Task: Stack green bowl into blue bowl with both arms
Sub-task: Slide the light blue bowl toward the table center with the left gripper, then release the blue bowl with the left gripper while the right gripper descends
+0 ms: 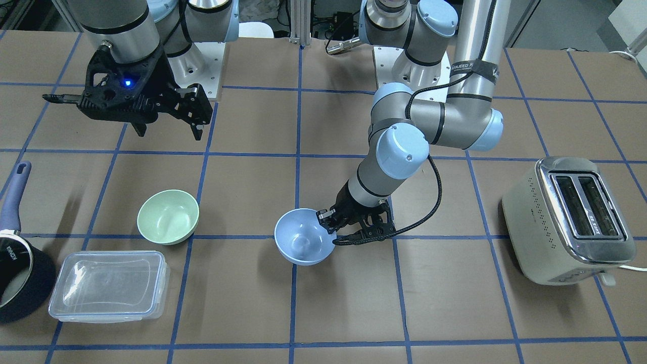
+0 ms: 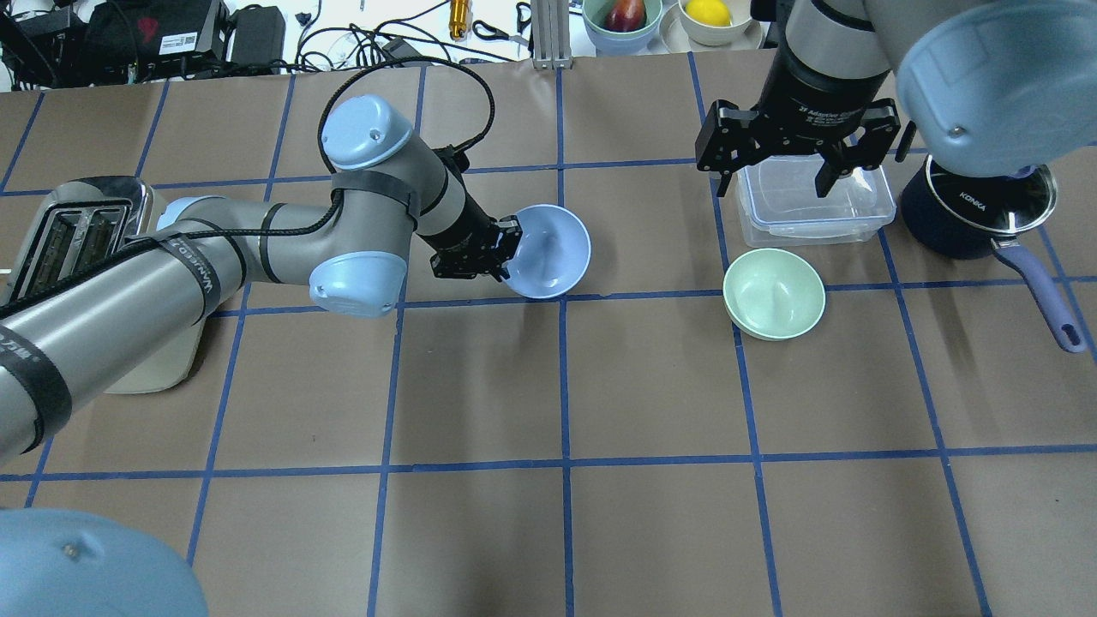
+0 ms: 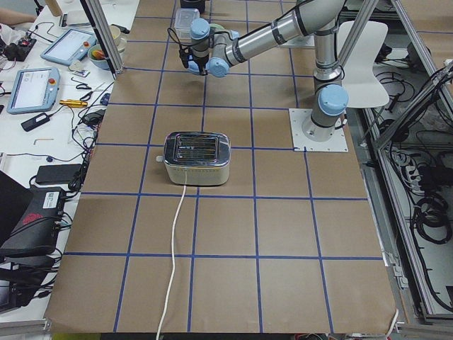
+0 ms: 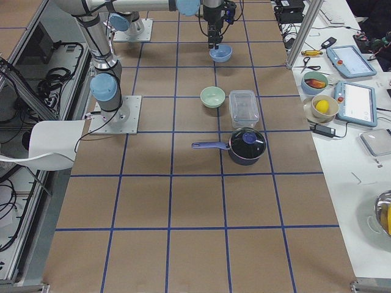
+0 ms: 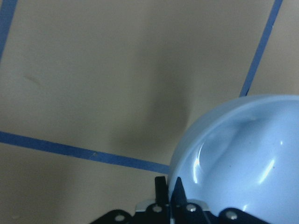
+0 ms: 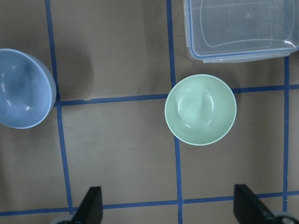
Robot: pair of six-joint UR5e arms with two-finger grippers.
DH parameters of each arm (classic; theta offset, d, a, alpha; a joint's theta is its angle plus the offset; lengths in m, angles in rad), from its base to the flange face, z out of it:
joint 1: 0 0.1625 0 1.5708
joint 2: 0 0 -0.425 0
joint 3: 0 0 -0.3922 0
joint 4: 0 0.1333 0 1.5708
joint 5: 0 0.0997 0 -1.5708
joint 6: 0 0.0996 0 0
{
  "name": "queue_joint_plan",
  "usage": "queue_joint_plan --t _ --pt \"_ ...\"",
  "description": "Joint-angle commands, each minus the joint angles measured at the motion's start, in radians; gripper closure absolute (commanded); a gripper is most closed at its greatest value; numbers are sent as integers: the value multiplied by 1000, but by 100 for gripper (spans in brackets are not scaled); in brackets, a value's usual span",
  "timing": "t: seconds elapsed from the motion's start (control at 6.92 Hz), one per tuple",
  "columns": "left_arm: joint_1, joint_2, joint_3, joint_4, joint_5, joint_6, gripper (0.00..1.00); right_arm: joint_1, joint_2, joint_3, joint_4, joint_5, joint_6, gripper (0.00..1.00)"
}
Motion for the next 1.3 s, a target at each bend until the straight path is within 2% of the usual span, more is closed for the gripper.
queue_joint_plan --t 0.0,0.14,0.29,0.43,0.58,0.72,0.87,1.01,1.16 --pt "-29 -23 -1 5 1 -7 100 0 0 2 0 3 0 0" --pt "-27 -30 -5 5 4 -1 55 0 0 5 0 -2 1 0" --pt "-15 -7 10 8 7 95 22 -5 2 24 0 -2 -2 0" --pt "17 29 42 -9 86 167 6 -8 3 75 -20 9 -12 0" --pt "75 84 97 -138 110 253 0 -12 14 157 -81 -2 -62 0" --pt "156 149 167 -354 122 426 0 -15 14 258 -178 -2 -72 0" --pt "228 202 264 -564 215 546 0 -20 20 388 -339 -2 -74 0" --pt "267 249 359 -764 246 658 0 -17 29 525 -524 -2 -74 1" --pt "258 304 409 -875 263 645 0 -17 58 608 -689 -2 -83 2"
